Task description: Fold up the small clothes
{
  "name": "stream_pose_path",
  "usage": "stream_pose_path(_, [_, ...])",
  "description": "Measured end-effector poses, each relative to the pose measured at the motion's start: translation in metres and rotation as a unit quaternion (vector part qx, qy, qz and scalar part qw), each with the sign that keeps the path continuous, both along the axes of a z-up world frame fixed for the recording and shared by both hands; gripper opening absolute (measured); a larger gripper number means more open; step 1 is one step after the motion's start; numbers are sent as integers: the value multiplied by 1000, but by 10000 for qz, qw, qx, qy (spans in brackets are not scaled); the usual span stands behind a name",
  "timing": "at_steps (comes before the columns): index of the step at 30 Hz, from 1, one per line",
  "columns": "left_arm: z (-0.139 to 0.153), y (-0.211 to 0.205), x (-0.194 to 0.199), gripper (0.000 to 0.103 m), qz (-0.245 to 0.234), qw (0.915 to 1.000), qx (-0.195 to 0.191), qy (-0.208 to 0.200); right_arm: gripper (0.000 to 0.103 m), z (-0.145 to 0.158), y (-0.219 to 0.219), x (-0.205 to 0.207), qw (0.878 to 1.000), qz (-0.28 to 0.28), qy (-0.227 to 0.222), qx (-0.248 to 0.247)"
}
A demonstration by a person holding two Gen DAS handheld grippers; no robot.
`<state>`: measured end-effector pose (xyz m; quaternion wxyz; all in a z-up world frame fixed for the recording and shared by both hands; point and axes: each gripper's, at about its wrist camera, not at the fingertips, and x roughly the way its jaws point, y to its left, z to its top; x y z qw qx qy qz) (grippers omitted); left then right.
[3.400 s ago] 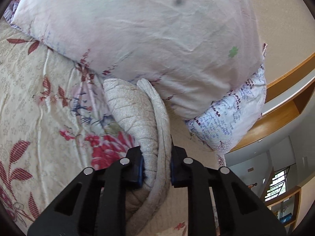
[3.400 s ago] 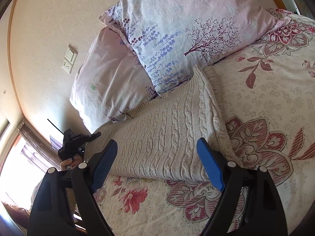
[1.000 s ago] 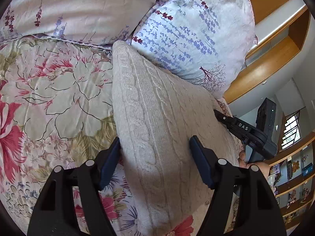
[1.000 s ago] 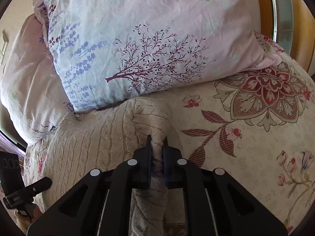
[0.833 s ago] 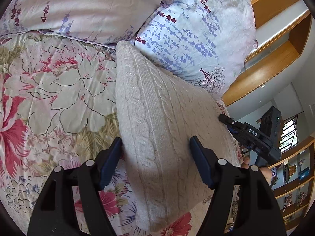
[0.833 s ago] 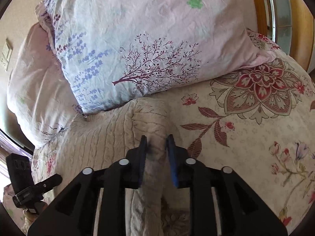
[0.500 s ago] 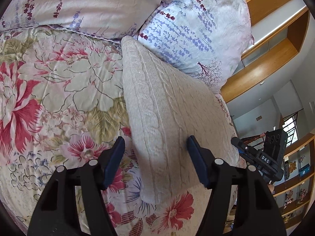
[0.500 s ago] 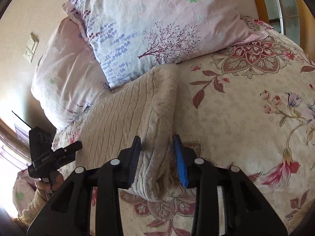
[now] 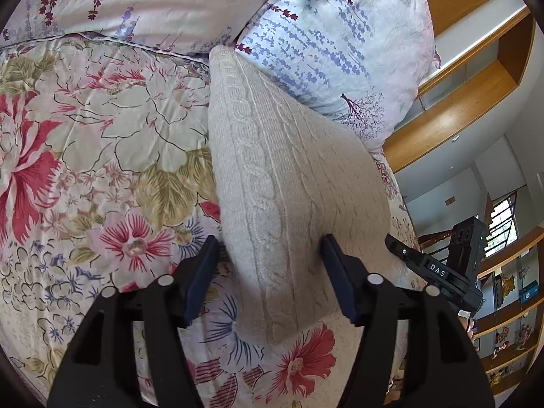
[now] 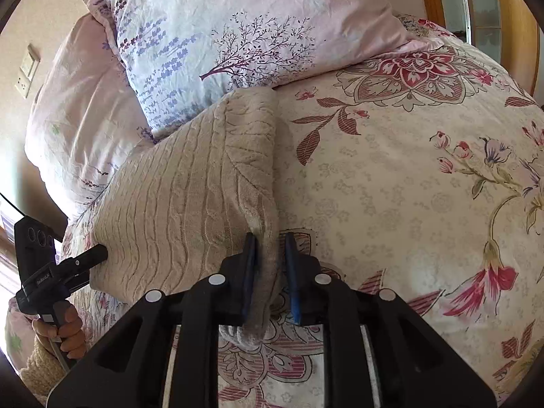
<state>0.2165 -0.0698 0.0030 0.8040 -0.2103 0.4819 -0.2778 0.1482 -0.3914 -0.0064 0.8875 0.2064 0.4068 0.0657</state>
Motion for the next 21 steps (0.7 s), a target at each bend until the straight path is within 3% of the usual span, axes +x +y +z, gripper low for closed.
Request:
stream_pose_path(2, [3, 7, 5, 74, 95, 9999, -136, -28, 48, 7, -5, -2, 10000, -48, -25, 66])
stream_pose_path(5, [7, 13, 18, 81, 211, 9992, -349, 29, 68, 18, -16, 1, 9984, -87, -254, 488])
stream_pose_path(8, [6, 13, 34, 81, 245, 9987, -418, 136, 71, 20, -22, 21, 9956, 14, -192, 916])
stream_pose_path(15, [-5, 7, 60, 78, 217, 9964, -694, 443, 71, 7, -21, 73, 9922, 218, 247, 1199])
stream_pose_path(21, [-6, -2, 69, 73, 91, 9960, -776, 444, 72, -8, -21, 86, 9878, 450, 430, 1427])
